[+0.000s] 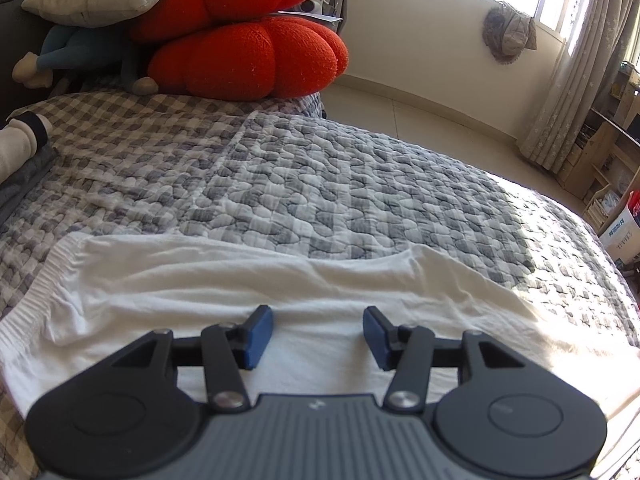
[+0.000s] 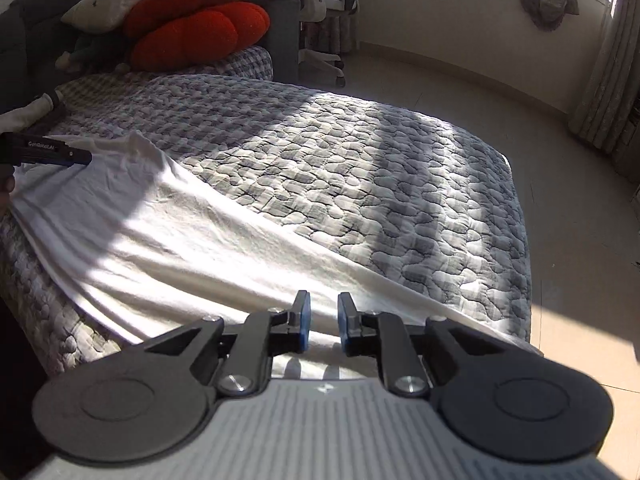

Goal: Fold clothes

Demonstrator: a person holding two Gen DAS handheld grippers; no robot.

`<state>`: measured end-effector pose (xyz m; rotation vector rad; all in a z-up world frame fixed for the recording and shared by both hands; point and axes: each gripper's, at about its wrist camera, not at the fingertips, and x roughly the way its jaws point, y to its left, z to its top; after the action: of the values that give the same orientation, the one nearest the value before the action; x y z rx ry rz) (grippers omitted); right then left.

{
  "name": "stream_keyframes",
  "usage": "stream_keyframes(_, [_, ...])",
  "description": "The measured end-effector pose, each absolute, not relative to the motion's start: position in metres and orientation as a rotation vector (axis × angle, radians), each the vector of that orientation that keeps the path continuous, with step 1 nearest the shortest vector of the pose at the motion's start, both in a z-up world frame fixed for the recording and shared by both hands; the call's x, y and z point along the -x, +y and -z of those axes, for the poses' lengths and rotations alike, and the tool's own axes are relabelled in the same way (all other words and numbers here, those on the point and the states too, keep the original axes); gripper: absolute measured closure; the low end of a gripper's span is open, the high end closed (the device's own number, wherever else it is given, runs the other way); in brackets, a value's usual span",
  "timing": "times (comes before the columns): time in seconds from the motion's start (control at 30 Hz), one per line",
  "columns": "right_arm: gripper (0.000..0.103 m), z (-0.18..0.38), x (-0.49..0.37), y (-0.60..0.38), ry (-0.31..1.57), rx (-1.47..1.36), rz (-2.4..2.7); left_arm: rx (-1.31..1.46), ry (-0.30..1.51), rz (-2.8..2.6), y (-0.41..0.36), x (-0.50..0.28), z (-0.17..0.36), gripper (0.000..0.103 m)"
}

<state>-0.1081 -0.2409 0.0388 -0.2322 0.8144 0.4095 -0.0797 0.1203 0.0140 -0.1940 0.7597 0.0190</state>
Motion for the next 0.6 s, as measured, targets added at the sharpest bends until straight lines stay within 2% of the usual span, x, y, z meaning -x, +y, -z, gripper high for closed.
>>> stream_keyframes(0.13, [0.084,-0.024,0.124,-0.217,0.919,0.299,-0.489,0.177,0.757,-0.011,0.12,0.077,-0.013,0.05])
stream_keyframes(0.2, [0.085,-0.022,0.134,-0.225,0.907,0.33,-0.47,0.185,0.76,-0.006,0.122,0.076,-0.013,0.05])
stream_keyframes(0.3, [0.084,-0.021,0.139,-0.261,0.946,0.22,-0.362,0.201,0.766,-0.003,0.124,0.076,-0.014,0.05])
stream_keyframes(0.5, [0.083,-0.031,0.168,-0.262,0.841,0.203,-0.353,0.2,0.773,0.002,0.123,0.078,-0.014,0.048])
stream_keyframes(0.6, [0.061,-0.039,0.175,-0.24,0.749,0.288,-0.389,0.195,0.774,0.005,0.122,0.079,-0.014,0.048])
